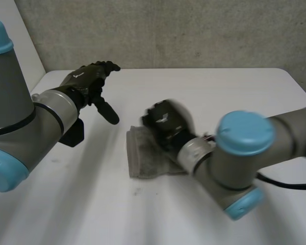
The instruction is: Fold the towel.
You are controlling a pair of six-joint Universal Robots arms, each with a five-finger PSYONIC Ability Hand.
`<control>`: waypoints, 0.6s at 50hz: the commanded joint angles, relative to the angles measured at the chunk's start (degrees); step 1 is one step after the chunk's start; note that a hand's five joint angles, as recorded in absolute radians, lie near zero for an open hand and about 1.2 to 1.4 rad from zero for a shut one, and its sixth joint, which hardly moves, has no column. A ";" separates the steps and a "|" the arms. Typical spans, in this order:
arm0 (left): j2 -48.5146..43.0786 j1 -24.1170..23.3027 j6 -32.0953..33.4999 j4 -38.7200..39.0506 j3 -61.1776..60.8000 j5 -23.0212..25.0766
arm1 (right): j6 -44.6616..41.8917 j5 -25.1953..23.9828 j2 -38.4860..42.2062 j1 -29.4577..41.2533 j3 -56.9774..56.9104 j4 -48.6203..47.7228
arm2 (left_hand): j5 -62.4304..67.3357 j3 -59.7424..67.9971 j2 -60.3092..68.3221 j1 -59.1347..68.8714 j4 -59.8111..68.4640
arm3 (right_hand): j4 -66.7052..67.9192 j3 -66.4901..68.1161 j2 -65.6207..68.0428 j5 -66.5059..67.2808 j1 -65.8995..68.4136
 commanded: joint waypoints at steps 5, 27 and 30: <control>0.88 1.66 -0.03 0.11 -0.15 -0.64 | 0.18 -2.42 9.35 5.56 -6.51 5.70 | -1.23 0.53 0.58 0.57 0.51 | 10.29 10.44 10.49 10.80 0.62; -2.99 0.17 -0.12 6.43 -2.00 -0.46 | 24.61 -1.80 -15.79 -13.25 11.94 6.93 | -1.06 0.70 0.74 0.74 0.68 | -59.71 -59.56 -59.51 -59.20 -69.38; -5.87 -2.10 -0.12 8.36 -1.65 -0.46 | 29.18 -1.62 -16.84 -16.41 11.86 9.21 | -0.56 1.20 1.25 1.24 1.18 | -59.71 -59.56 -59.51 -59.20 -69.38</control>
